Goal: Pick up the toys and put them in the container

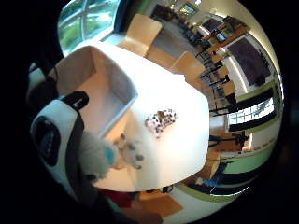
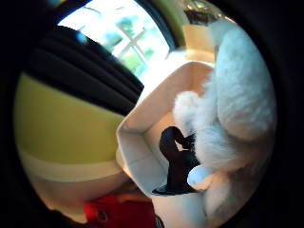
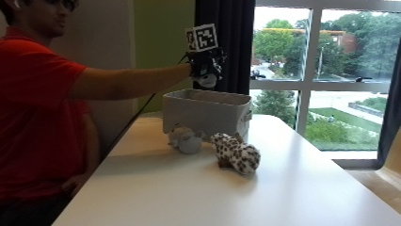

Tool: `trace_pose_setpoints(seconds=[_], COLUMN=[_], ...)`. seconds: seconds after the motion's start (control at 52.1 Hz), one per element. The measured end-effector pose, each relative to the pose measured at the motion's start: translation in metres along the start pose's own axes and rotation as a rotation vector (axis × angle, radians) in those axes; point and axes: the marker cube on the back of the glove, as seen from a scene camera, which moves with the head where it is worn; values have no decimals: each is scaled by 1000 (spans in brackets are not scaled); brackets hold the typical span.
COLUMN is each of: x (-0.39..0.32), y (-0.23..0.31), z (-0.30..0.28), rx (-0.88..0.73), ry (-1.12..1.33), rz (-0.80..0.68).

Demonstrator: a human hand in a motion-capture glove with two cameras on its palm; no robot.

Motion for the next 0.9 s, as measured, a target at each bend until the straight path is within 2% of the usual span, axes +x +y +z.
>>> trace_pose_setpoints(seconds=[0.134,0.326,0.595,0.805,0.901], x=[-28,-44,-45,-19,5], y=[-10,-8,13,46,68], z=[6,17,23,8,8], rx=[2,-82,-367,-230,-224], ry=[28,39,-29,-24,-31], rz=[-31,-36,-77,-85,-77])
